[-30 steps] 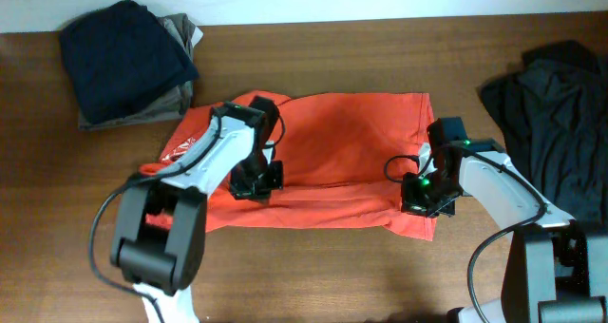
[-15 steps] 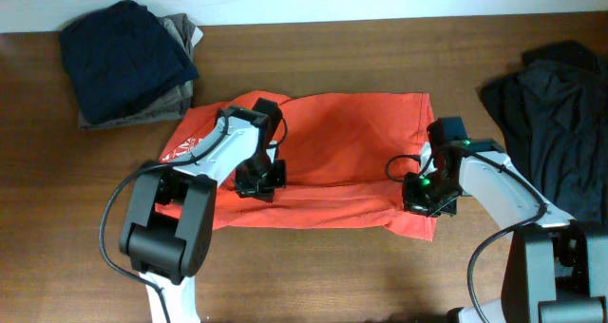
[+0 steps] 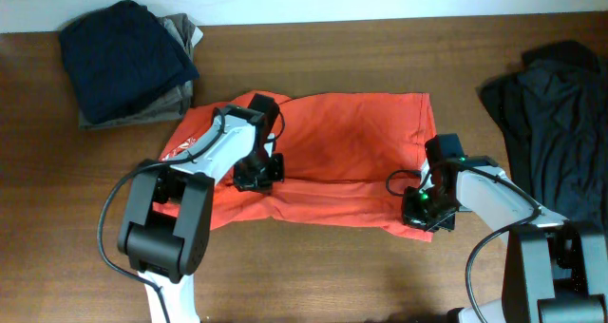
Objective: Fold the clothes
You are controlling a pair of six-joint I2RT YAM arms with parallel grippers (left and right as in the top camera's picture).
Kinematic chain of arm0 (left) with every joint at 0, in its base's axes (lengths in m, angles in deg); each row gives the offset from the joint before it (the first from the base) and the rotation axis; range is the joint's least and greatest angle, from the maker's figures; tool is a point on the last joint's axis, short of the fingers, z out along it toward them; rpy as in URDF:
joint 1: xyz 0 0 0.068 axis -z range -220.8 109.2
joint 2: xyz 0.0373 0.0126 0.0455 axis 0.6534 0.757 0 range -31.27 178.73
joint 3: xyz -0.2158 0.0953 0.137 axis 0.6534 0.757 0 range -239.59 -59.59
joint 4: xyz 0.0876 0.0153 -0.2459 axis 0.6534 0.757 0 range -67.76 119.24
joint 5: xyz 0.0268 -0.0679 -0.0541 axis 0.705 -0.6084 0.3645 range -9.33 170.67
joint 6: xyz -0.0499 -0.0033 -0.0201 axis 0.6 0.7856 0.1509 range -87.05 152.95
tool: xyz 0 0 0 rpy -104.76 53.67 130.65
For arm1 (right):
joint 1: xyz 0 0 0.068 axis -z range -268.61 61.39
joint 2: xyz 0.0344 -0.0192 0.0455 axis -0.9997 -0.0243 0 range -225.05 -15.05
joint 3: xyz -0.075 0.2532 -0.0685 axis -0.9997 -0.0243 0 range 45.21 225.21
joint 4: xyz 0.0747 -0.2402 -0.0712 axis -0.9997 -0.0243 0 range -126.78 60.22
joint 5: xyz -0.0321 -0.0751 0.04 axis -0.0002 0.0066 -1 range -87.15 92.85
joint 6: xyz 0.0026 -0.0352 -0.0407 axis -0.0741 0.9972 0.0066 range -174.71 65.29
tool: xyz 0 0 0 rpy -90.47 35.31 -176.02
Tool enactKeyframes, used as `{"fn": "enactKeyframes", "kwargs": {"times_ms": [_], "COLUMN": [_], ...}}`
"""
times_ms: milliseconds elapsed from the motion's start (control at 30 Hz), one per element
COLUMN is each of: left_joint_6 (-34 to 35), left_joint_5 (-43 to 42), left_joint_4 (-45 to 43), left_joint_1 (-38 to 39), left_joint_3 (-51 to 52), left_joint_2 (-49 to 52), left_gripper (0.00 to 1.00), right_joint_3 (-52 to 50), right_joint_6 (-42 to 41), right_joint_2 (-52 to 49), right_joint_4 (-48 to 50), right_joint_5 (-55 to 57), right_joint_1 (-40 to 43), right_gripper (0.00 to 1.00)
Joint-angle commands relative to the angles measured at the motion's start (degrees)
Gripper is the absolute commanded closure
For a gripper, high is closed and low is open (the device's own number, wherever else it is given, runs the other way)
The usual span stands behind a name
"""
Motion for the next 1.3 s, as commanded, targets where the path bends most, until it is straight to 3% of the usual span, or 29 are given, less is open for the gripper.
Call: {"fn": "enactKeyframes", "kwargs": {"times_ms": [0, 533, 867, 1100, 1267], "left_joint_6": [-1.4, -2.2, -2.2, -2.2, -1.9], "left_joint_5": [6.8, 13.0, 23.7, 29.0, 29.6], "left_joint_4": [-1.7, 1.4, -0.2, 6.8, 13.7], "left_joint_1": [-1.3, -1.6, -1.6, -1.6, -1.6], "left_joint_3": [0.2, -1.3, -5.4, -12.6, -22.6], "left_joint_2": [1.8, 1.7, 1.7, 1.6, 1.6], "left_gripper": [0.99, 0.94, 0.87, 0.82, 0.81], "right_joint_3": [-1.3, -1.3, -1.3, 1.3, 12.0], "right_joint_6": [-3.4, -2.8, -5.0, -5.0, -5.2], "right_joint_2": [0.2, 0.2, 0.2, 0.2, 0.7], "right_joint_4": [0.1, -2.3, -2.2, -4.8, -14.5], "right_joint_5": [7.1, 12.2, 14.2, 13.4, 13.6], "right_joint_1": [-0.1, 9.6, 10.8, 12.3, 12.6], "right_gripper": [0.85, 0.86, 0.87, 0.89, 0.89]}}
